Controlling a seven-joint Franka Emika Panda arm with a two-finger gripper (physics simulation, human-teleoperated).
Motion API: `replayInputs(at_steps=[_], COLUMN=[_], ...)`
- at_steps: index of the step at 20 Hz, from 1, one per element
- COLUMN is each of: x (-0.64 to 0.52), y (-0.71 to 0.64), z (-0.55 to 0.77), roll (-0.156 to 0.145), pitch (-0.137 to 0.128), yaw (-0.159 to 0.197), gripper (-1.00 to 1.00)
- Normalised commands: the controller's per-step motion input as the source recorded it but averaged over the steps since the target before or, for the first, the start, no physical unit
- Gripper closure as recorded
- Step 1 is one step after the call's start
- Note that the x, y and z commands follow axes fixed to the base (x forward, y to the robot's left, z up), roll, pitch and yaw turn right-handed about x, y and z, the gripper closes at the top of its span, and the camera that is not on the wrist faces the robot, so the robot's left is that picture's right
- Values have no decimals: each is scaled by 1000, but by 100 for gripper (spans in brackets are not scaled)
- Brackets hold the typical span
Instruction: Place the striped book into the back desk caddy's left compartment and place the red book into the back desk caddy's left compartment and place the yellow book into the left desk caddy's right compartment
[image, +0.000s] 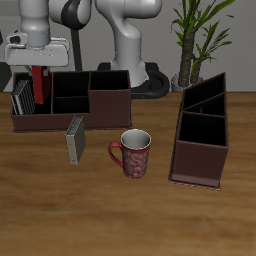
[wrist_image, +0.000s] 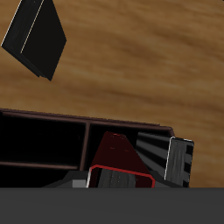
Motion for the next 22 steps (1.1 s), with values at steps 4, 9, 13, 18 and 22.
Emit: replayInputs(at_steps=[4,9,13,18,22], x=[31,80,15,-24,38], y=[54,19,58,-158,-113], z=[-266,-238,-167,-128,-110], roll=[8,-8,8,-40,-58], pitch=[48,42,27,30,48], yaw=[-34,-15,-14,-17,-19], gripper=[100,100,100,100,-100])
